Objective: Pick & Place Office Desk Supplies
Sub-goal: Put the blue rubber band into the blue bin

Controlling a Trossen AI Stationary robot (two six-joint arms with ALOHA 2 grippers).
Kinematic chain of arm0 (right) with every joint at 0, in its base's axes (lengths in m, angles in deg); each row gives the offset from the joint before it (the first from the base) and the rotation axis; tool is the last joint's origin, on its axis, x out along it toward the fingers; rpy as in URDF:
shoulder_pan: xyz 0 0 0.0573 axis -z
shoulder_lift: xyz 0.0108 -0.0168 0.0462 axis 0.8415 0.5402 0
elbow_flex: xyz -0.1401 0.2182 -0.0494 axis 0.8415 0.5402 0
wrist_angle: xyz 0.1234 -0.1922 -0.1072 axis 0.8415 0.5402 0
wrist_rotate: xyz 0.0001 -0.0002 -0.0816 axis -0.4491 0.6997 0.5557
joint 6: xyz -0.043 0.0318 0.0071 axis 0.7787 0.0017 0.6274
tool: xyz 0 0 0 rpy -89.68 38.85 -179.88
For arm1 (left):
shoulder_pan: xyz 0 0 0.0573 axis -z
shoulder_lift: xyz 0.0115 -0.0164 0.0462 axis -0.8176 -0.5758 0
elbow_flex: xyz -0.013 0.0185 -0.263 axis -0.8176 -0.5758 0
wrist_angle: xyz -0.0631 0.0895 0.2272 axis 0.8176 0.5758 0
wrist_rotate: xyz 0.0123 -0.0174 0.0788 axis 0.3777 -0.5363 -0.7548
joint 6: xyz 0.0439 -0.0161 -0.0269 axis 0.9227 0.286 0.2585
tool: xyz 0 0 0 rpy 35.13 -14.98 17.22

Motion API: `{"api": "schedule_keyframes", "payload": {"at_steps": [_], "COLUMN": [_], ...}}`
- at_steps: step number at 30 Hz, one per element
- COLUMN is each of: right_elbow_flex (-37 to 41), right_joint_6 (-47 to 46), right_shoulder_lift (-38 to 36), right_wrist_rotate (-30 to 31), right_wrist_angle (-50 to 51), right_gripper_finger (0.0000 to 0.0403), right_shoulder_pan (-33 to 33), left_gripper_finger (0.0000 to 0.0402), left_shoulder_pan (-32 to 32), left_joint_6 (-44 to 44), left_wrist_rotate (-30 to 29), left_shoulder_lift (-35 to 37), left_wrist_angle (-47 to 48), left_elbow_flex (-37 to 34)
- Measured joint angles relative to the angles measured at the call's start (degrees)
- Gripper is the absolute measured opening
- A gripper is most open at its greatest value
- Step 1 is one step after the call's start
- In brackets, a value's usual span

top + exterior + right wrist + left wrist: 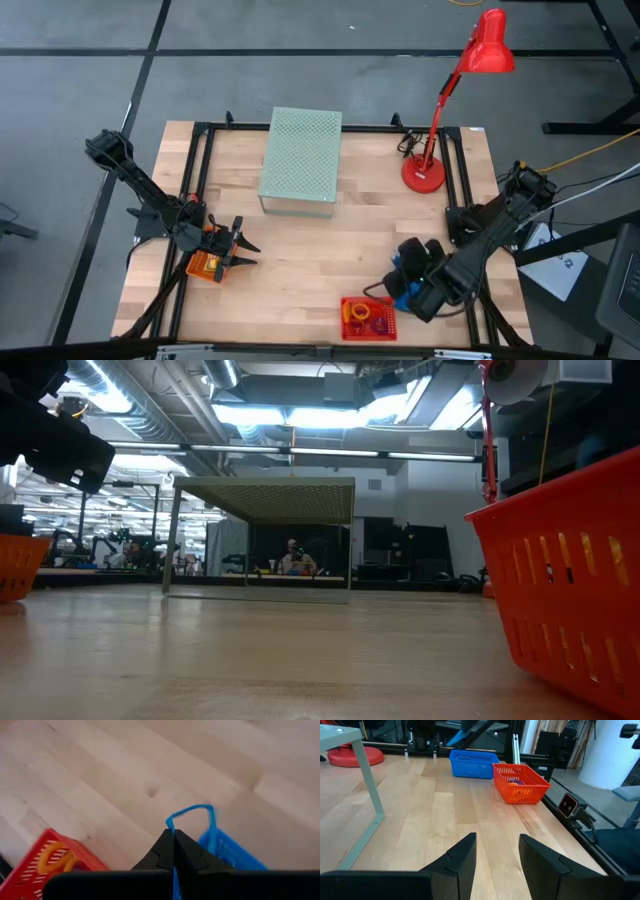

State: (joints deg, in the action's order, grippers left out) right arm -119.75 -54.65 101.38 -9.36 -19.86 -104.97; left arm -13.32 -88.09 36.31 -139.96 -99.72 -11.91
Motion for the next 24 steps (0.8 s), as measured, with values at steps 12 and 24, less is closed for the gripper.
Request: {"api": "schedule_keyframes", "payload": {"at_steps": [12,24], "right_elbow_flex": [7.0,8.9], "right_joint_6": [-14.0,-15.1], "right_shoulder_lift": [1.6,1.6], "right_wrist_rotate": [-5.9,-6.3], "right_wrist_angle": [-4.5,-8.4], "right_gripper_finger": [0.0001,0.0010], "right_shoulder_pan": [-5.9,-7.3], "left_gripper_finger": [0.0143,0.0143], "left_shoulder_pan": [0.0,0.0], "left_joint_6": [0.0,0.2], "left_wrist_rotate": [0.0,0.0], "left_shoulder_lift": [0.0,0.0], "left_wrist_angle": [0.0,0.0], "left_elbow_flex": [0.0,0.0]}}
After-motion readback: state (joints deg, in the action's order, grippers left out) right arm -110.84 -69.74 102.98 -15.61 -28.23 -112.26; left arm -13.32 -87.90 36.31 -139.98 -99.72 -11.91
